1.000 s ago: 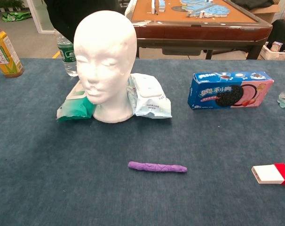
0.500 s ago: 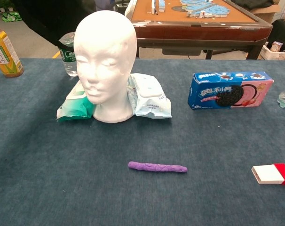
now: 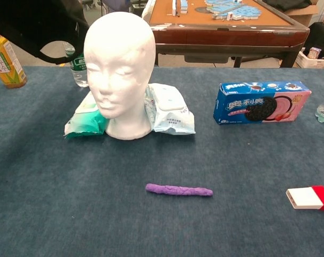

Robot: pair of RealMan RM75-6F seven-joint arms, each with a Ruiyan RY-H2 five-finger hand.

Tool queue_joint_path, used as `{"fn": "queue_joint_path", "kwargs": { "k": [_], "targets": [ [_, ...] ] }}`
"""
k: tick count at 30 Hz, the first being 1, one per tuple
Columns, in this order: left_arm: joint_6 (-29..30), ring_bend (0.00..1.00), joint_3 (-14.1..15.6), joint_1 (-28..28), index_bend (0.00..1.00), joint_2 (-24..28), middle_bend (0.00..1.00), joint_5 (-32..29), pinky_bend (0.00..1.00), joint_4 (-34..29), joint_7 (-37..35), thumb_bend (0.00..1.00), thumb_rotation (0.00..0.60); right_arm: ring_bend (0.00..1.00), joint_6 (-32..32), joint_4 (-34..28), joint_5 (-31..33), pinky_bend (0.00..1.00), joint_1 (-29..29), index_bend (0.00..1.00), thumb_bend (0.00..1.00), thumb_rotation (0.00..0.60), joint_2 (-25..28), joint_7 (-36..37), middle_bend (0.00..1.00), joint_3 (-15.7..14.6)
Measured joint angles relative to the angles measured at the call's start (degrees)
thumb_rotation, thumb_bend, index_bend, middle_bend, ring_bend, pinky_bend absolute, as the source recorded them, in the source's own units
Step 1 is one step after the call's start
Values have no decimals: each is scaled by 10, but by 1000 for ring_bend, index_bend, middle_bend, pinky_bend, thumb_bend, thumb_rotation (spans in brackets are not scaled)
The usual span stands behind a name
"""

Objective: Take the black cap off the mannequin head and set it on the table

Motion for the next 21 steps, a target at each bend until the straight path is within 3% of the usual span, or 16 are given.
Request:
{"fn": "queue_joint_path", "kwargs": {
  "k": [11,21],
  "targets": [
    [20,499,28,49,653,-15,607,-10,621,92,-77,452,600,463,-6,-2,1,598,3,545,464,600,-3,-14,476,-1],
    [22,499,65,74,654,-85,607,-5,621,241,-126,452,600,463,-8,-2,3,598,3,545,464,600,-3,-14,476,-1]
  ]
}}
